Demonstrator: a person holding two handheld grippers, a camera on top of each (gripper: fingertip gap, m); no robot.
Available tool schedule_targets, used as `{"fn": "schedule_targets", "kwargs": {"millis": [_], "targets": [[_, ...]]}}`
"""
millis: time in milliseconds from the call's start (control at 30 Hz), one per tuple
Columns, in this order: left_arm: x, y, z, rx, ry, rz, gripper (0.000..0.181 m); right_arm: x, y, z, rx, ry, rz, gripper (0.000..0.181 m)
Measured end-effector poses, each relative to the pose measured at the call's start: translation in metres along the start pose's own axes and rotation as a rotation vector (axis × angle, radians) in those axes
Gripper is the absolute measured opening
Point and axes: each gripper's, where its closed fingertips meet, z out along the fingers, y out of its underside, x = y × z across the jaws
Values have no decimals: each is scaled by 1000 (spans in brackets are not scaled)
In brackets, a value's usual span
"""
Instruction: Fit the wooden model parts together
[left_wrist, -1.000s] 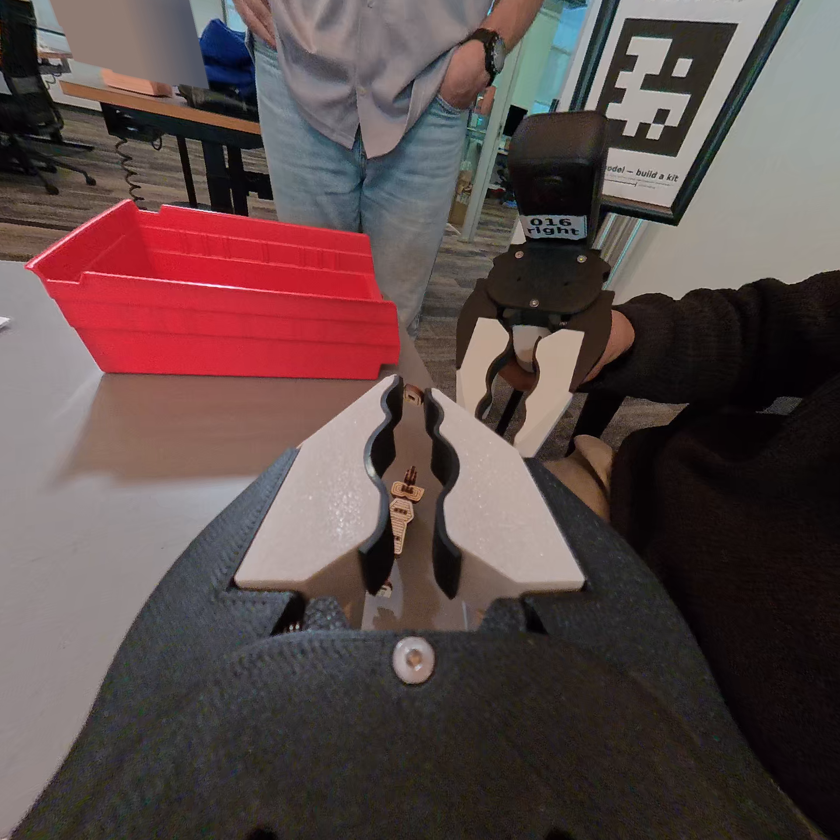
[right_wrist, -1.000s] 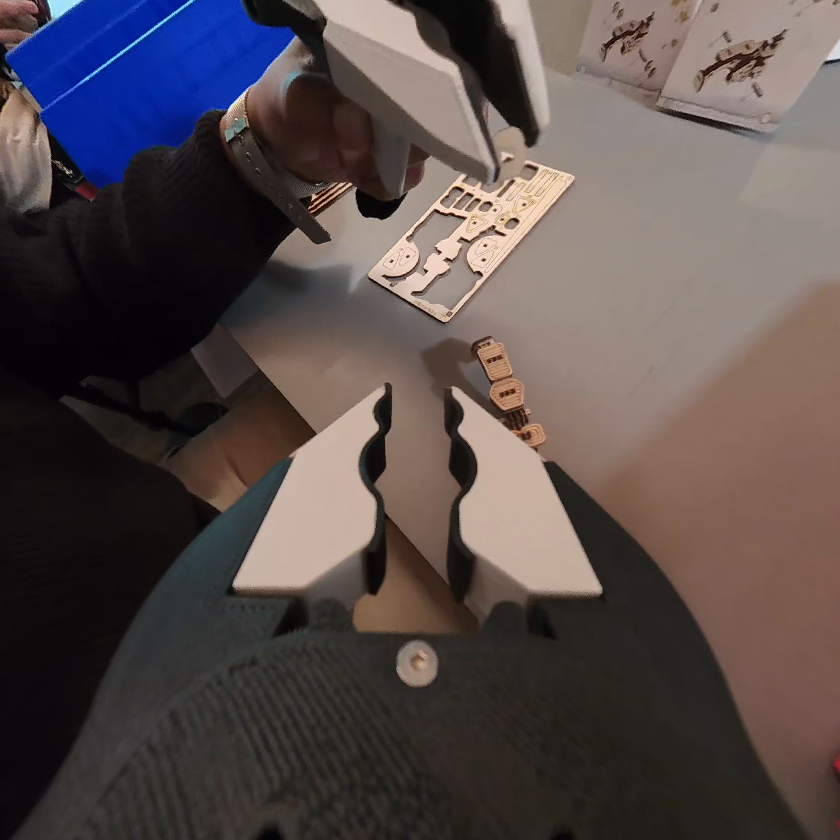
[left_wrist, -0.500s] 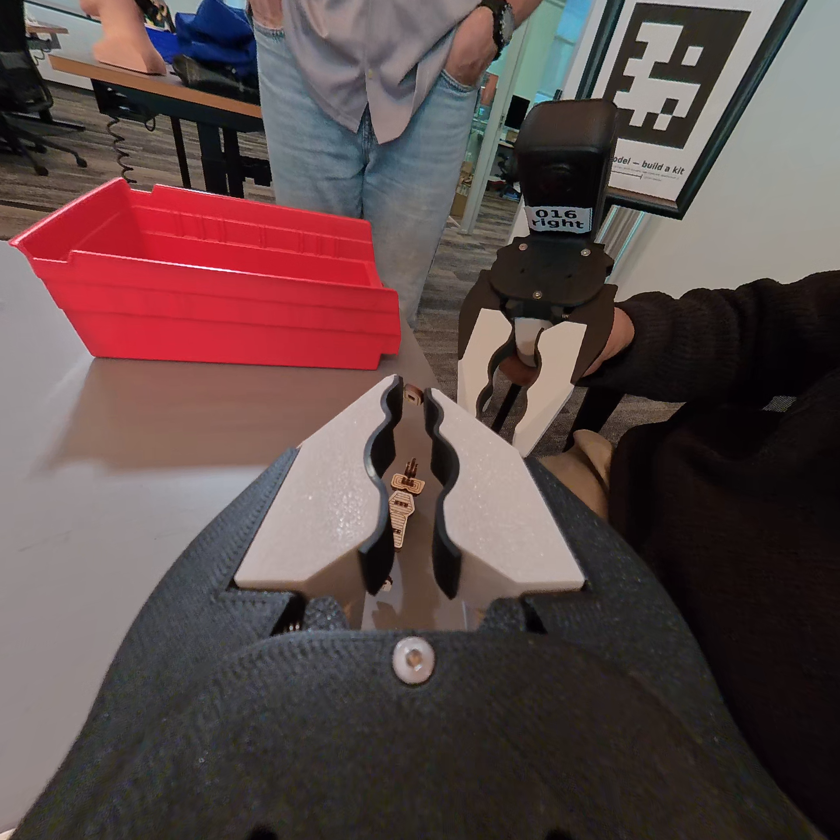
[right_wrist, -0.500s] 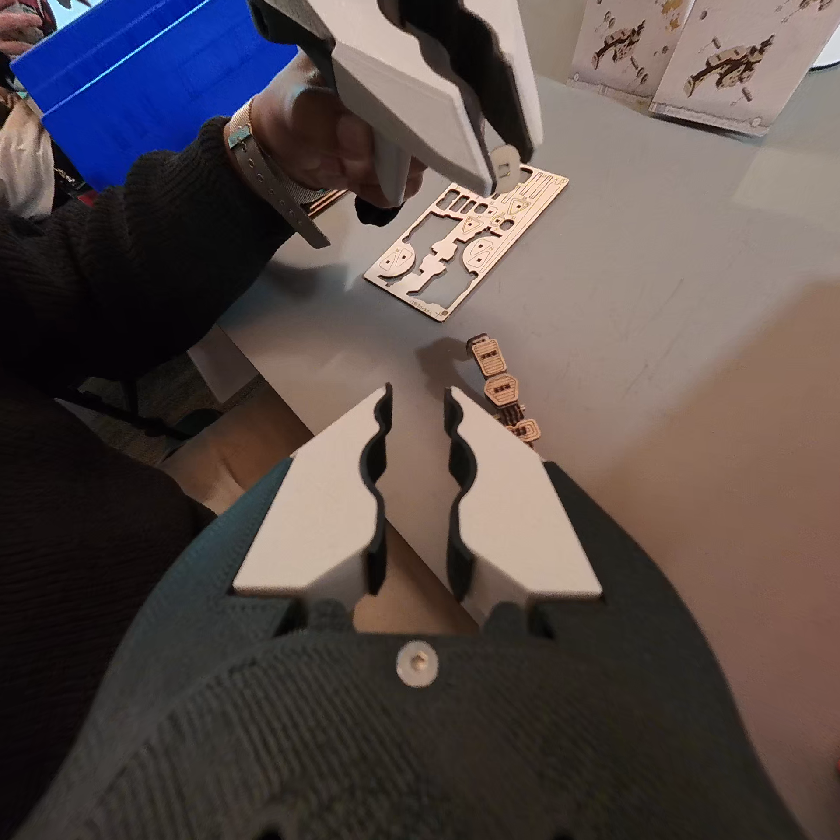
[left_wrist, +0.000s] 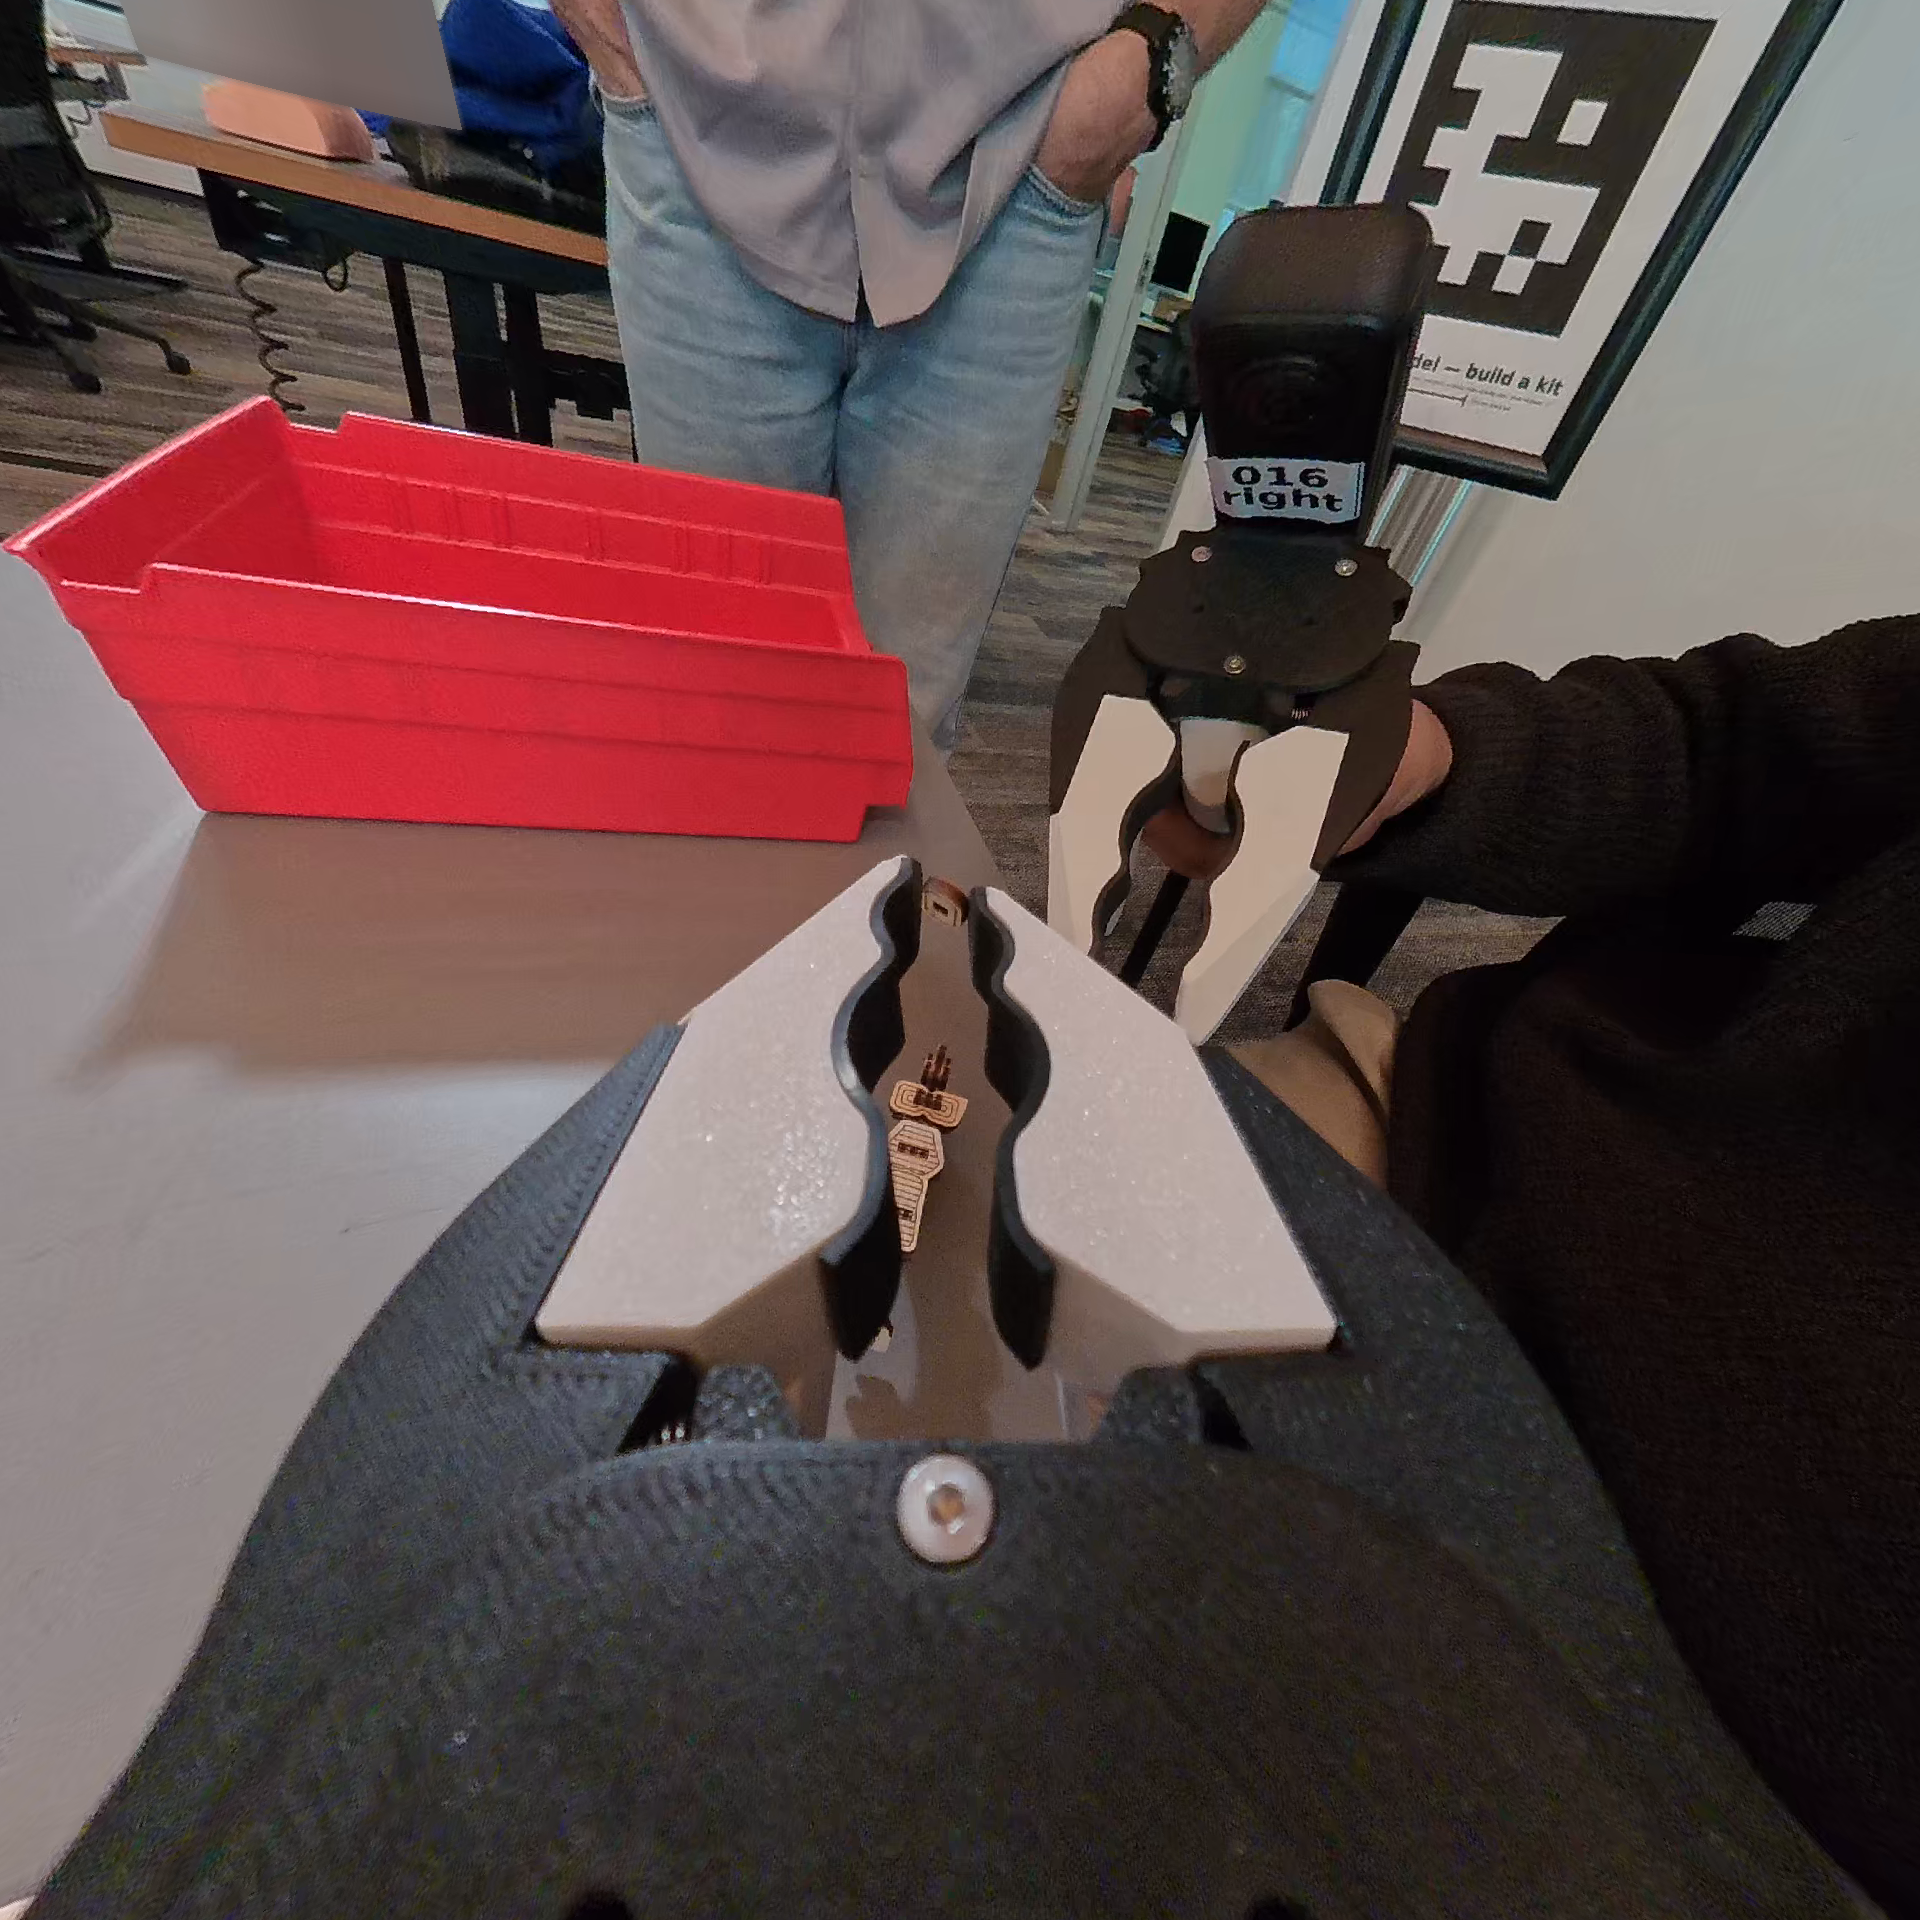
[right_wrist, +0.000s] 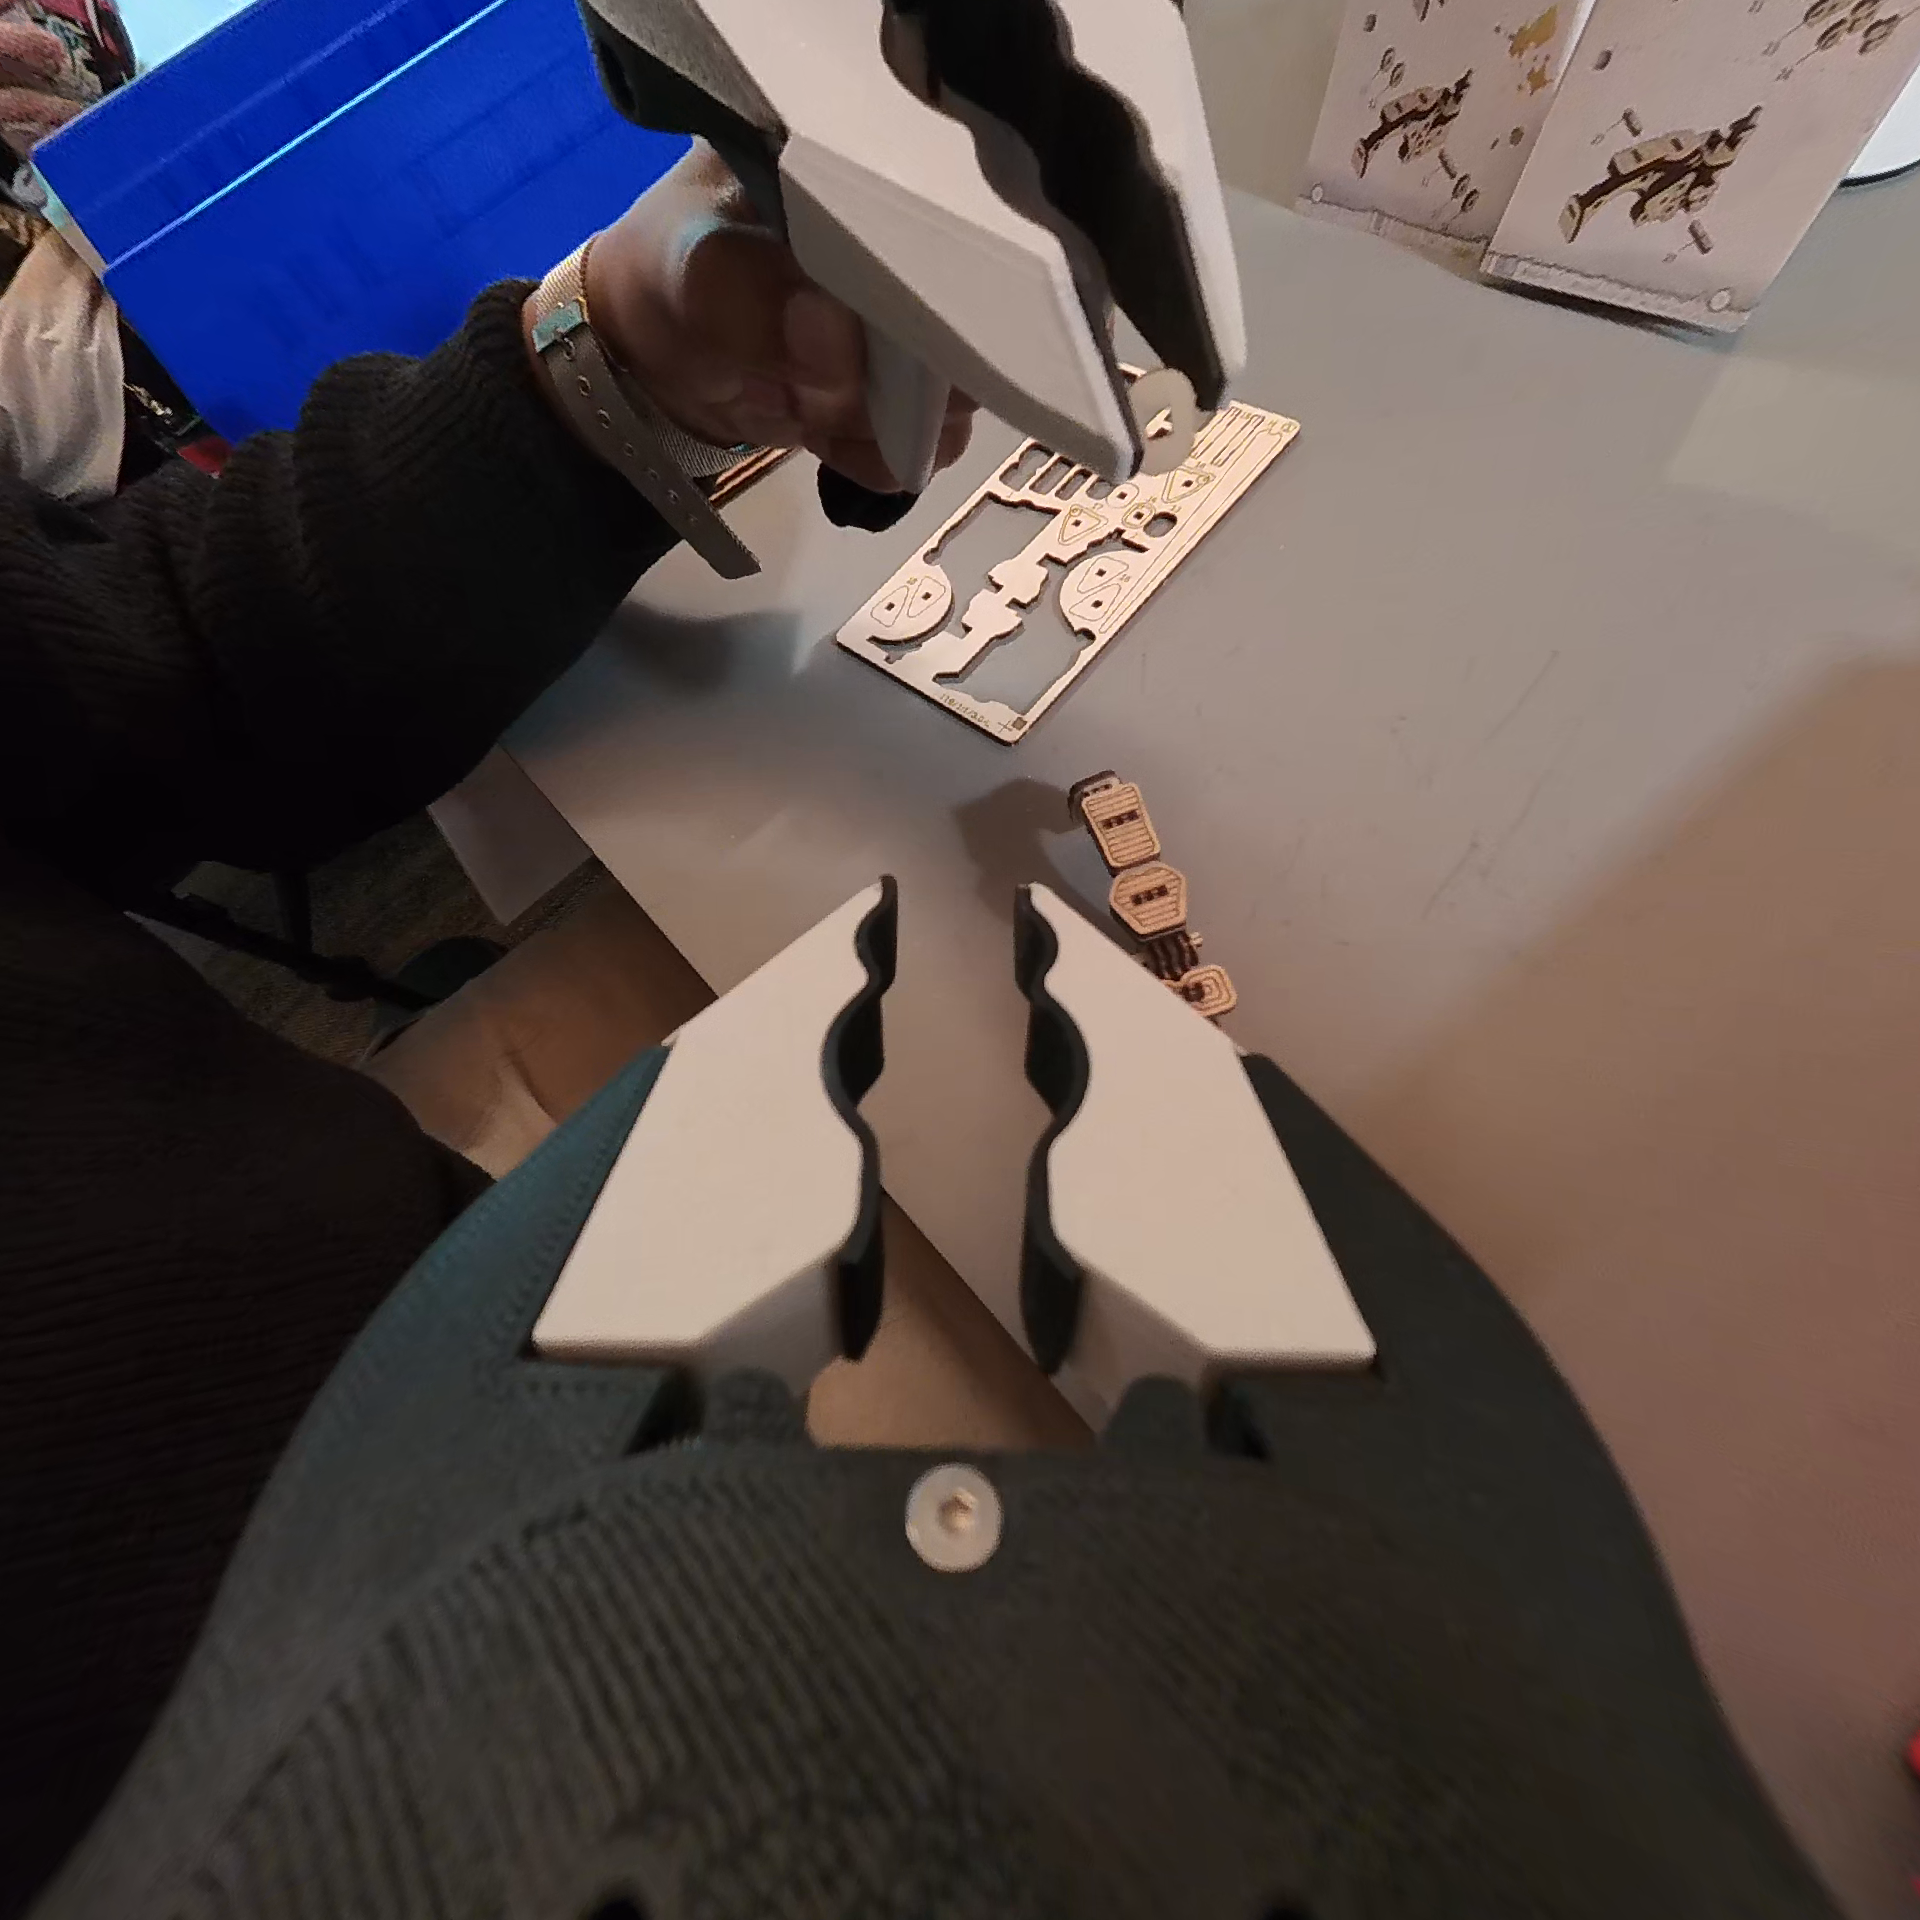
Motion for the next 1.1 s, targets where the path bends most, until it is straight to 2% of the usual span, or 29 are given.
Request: {"fn": "schedule_targets", "kwargs": {"millis": [567,1100], "targets": [[0,4,3,-11,1,-7,8,4,1,-3,27,-2,-2,21],[-14,13,-1,-33,-43,-28,8,17,4,-5,145,3,-56,21]]}}
